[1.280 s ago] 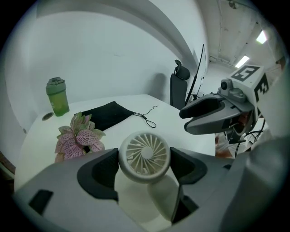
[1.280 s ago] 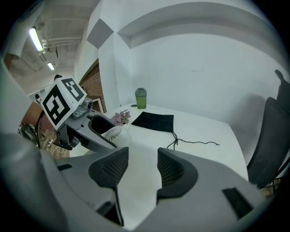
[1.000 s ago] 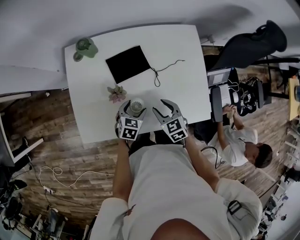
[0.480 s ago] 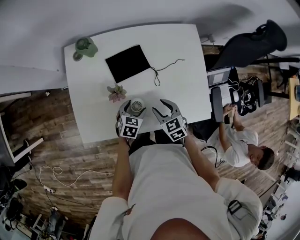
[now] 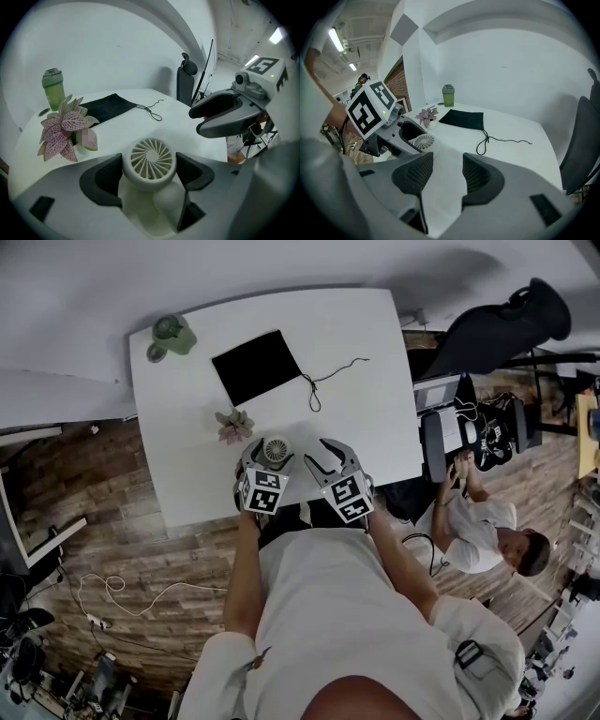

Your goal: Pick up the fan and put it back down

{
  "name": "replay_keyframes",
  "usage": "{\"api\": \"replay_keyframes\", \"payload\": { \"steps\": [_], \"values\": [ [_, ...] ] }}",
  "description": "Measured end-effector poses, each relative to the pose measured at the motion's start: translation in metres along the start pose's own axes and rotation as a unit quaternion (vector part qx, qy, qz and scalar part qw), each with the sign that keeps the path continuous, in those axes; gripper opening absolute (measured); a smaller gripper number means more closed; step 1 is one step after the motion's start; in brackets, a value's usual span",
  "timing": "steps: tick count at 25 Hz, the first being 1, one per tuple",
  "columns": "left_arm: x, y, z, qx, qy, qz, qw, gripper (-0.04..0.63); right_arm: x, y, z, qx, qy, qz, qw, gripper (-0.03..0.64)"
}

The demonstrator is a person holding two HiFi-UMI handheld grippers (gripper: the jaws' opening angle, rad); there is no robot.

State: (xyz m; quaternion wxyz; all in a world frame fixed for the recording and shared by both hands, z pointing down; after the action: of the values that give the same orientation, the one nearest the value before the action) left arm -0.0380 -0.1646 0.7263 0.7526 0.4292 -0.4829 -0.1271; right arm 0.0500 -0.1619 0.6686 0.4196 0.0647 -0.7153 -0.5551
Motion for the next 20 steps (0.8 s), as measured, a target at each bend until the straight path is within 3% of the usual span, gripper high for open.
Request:
{"api": "replay_keyframes", "payload": {
  "steps": [12,20],
  "values": [
    [-0.013,-0.016,0.0,0.01,0.001,-0.028,0.9996,0.359,-0.008,-0.008,0.006,-0.002,0.019,-0.012,1.0,0.201],
    [-0.06,-0.062,0.001,0.034,-0.02,-0.109,0.9933,0.321,-0.03,-0.049,0.005,-0.017,0.049,-0.072,0.996,0.196]
  ]
}}
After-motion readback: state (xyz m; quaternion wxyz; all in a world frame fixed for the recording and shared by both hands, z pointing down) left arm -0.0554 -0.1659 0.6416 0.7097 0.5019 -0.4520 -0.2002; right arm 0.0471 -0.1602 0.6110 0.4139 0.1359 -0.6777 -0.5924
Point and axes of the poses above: the fingertips, and each gripper's own axes: x forward along the fingers, z to its left, y out of its underside, the point moved 2 cm from there along -x, backward along the fingers, and after that the axes turned 11 degrees about -z, right-handed, at the moved point
